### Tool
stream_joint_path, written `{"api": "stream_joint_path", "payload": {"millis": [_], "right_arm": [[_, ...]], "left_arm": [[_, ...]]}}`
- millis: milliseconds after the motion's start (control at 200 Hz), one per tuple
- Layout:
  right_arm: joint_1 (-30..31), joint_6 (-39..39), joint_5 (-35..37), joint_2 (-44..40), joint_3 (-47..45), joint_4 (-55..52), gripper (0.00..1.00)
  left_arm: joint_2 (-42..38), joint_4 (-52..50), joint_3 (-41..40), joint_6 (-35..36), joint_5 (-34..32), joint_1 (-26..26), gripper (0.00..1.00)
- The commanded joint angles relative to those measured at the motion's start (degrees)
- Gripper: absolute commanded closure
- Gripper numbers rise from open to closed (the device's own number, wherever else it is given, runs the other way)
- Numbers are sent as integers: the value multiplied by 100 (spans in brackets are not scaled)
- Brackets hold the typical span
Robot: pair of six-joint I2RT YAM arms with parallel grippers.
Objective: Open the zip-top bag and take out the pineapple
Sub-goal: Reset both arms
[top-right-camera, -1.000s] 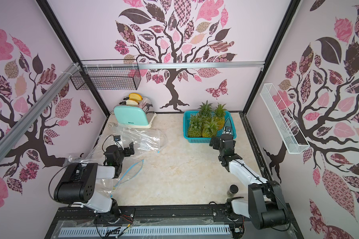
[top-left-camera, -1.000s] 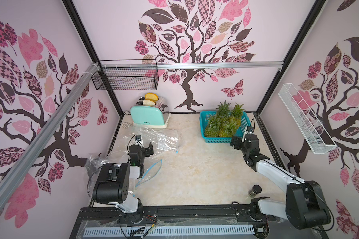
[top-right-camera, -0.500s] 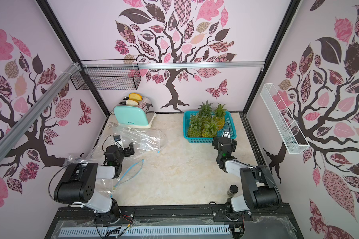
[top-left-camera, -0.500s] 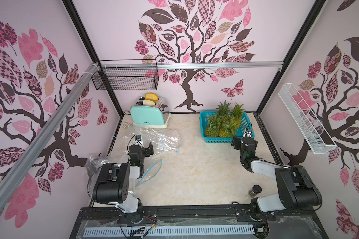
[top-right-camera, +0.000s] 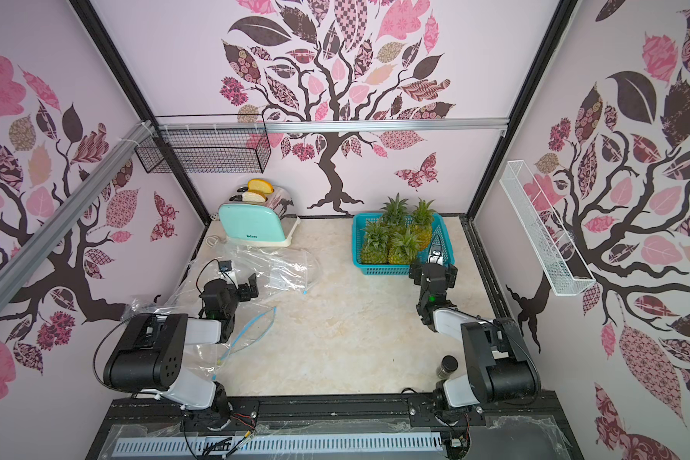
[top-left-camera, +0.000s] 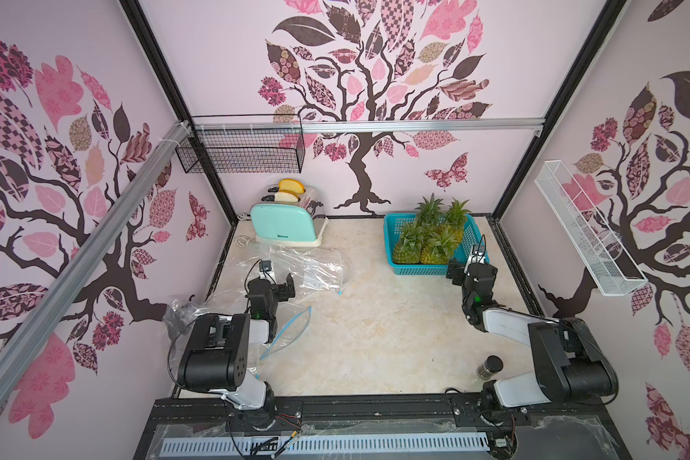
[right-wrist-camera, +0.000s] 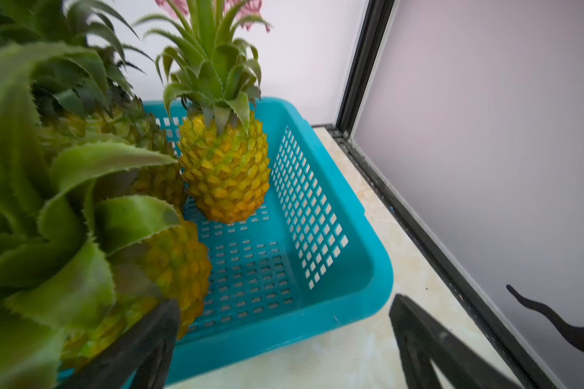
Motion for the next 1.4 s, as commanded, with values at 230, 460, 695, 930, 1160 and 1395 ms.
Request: {"api": "stream_joint_path", "payload": {"millis": [230,460,695,930,1160,1395], "right_arm": [[-45,285,-208,235,-1109,1700,1],[-270,139,-1066,646,-1546,2924,1],[-265,162,-1072,507,-1466,2592,0],[-268,166,-1078,492,-1465,2566,1],[-270,169,-1078,498,-1459,2568,0],[-269,167,-1076,498,-1465,2568,1]], "left_arm": [[2,103,48,13,-12,-4,2],[2,95,43,7,-11,-4,2],[2,101,35,12,-12,-4,2],[-6,99,35,14,-9,-11,2],[0,99,33,17,-16,-7,2],[17,70,67,8,6,-2,2]]}}
